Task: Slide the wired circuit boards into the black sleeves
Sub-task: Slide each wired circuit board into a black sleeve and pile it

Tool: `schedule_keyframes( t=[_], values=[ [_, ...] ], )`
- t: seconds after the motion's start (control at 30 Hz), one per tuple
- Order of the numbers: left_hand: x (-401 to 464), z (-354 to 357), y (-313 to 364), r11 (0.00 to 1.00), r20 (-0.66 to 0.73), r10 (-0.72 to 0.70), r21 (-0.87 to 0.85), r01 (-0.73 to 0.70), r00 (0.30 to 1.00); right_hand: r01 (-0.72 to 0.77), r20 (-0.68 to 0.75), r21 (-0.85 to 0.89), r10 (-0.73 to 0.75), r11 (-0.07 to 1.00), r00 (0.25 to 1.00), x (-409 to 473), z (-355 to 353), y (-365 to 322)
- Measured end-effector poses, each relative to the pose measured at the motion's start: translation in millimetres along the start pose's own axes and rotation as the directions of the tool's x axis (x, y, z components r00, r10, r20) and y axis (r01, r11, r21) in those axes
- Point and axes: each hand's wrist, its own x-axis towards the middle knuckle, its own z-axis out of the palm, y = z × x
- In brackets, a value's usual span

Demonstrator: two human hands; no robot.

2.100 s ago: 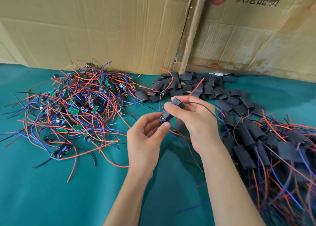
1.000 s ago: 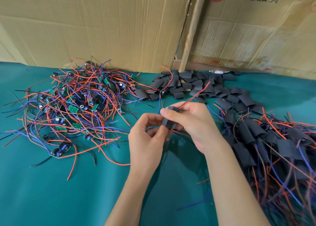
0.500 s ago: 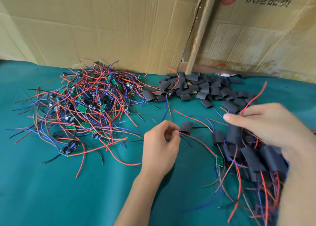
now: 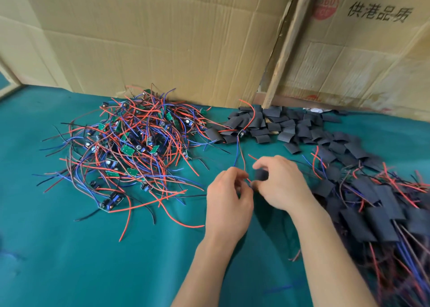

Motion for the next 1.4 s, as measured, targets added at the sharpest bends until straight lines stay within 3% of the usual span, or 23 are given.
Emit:
schedule_keyframes(
  t=[0.17, 0.3, 0.33, 0.4, 0.53, 0.63, 0.73, 0.83, 0.93, 1.2, 1.4],
  values=[
    [0.7, 0.4, -2.0, 1.000, -0.023, 0.003, -0.010, -0.003, 1.000, 0.039, -0.229, 0.101, -0.015, 0.994, 0.973, 6.9, -20.2, 4.7],
    [-0.6, 0.0, -2.0, 1.000, 0.010, -0.010, -0.027, 0.010, 1.000, 0.102, -0.263, 0.492, 0.036, 0.864, 0.964, 22.5, -35.3, -22.1],
    [-1.0, 0.0, -1.8, 1.000, 0.015, -0.010, -0.025, 0.010, 1.000, 0.124, -0.261, 0.484, 0.007, 0.866, 0.965, 29.2, -34.2, -32.5],
    [-0.8, 0.1, -1.8, 1.000, 0.025, -0.005, -0.017, 0.006, 1.000, 0.176, -0.242, 0.296, -0.105, 0.939, 0.965, 41.5, -28.0, -55.9],
    [0.8, -0.8, -3.4, 1.000, 0.080, 0.012, -0.028, -0.009, 0.997, 0.310, -0.045, 0.097, -0.307, 0.946, 0.951, 59.3, -1.0, -106.9],
    [0.3, -5.6, 0.9, 0.996, 0.069, 0.070, -0.058, -0.066, 0.995, 0.302, 0.119, -0.022, -0.298, 0.953, 0.947, 66.7, 21.3, -130.5],
    [0.5, -8.4, 1.8, 0.985, 0.027, 0.169, -0.024, -0.168, 0.985, 0.245, 0.195, -0.096, -0.223, 0.965, 0.955, 72.2, 36.4, -133.4],
    [1.2, -5.4, -2.7, 0.994, 0.062, 0.106, -0.038, -0.104, 0.992, 0.189, 0.234, 0.010, -0.186, 0.982, 0.954, 76.8, 34.9, -125.0],
    [1.4, -3.2, -2.3, 0.997, 0.066, 0.062, -0.041, -0.059, 0.996, 0.149, 0.136, 0.173, -0.173, 0.974, 0.975, 79.3, 17.4, -110.0],
    [1.5, -4.6, 0.1, 1.000, -0.158, -0.008, -0.026, 0.003, 0.987, 0.148, -0.009, 0.476, -0.164, 0.867, 0.986, 69.0, -11.3, -79.0],
    [4.9, -8.9, 4.1, 0.924, -0.250, -0.295, -0.320, 0.209, 0.922, 0.139, 0.078, 0.710, -0.274, 0.690, 0.959, 24.8, -52.4, -51.9]
  ],
)
